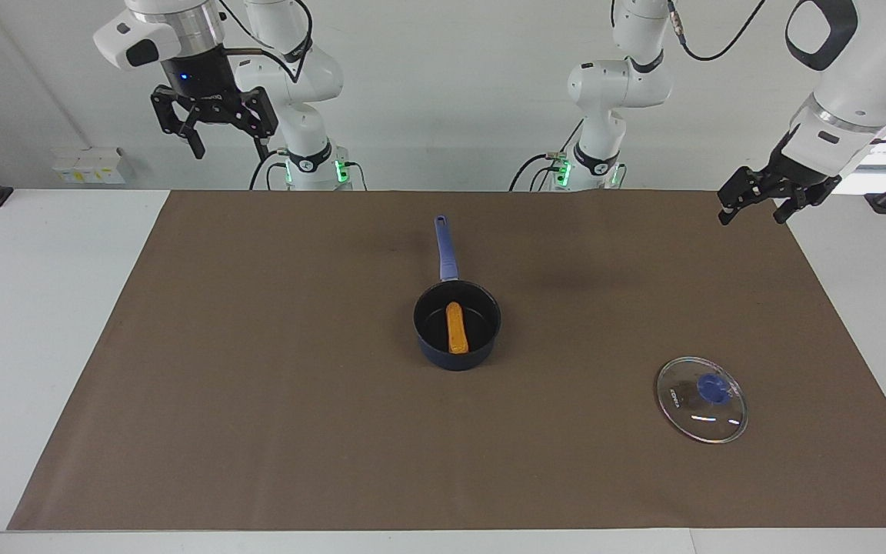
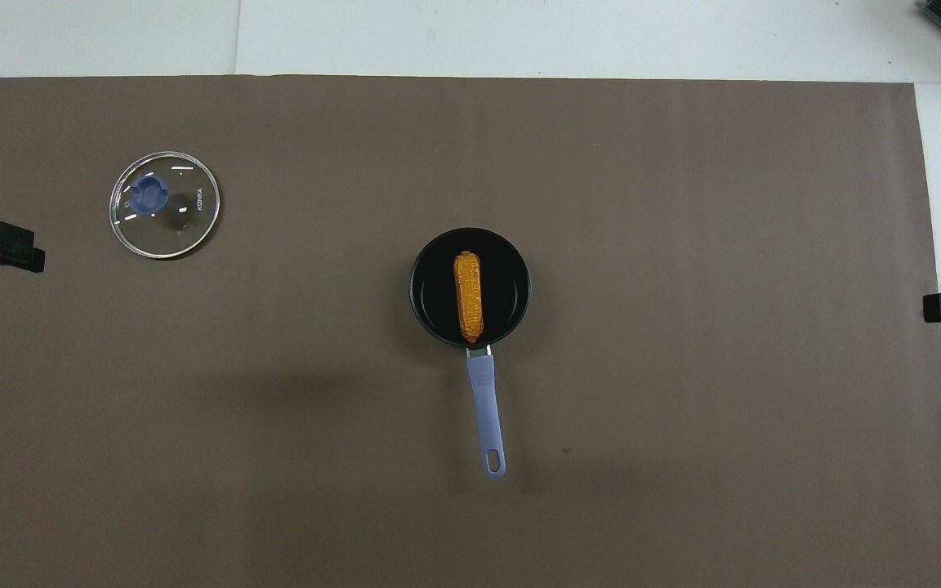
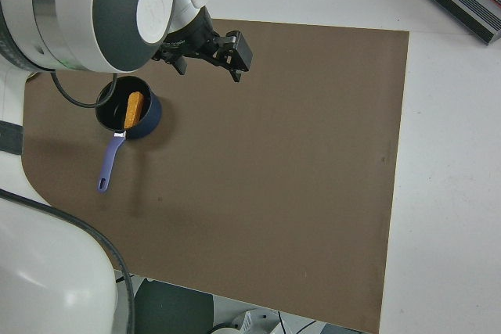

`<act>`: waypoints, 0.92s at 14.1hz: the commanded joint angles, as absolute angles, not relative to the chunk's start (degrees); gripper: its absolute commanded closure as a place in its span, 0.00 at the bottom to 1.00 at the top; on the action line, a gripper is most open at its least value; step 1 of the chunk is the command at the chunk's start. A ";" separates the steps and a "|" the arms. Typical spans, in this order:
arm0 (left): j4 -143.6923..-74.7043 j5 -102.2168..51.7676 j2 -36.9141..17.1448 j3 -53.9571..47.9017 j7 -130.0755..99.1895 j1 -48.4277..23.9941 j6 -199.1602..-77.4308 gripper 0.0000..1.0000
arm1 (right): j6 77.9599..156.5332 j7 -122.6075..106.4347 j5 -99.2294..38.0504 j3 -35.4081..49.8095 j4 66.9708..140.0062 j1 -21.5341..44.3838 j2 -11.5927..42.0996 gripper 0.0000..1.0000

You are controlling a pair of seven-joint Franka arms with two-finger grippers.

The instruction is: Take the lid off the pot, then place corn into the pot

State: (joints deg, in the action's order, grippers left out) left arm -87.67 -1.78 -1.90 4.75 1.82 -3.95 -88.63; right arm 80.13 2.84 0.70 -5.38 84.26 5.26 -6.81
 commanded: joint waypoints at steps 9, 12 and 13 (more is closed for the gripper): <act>-87.36 -1.14 -1.85 4.75 2.11 -3.87 -88.77 0.00 | 80.24 1.94 -0.35 -5.27 87.71 4.66 -7.73 0.00; -87.36 -1.14 -1.85 4.75 2.11 -3.87 -88.77 0.00 | 80.16 1.67 -0.35 -5.36 87.71 4.66 -7.73 0.00; -87.36 -1.06 -1.85 4.75 2.11 -3.87 -88.77 0.00 | 80.16 1.67 -0.26 -5.36 87.98 4.66 -7.91 0.00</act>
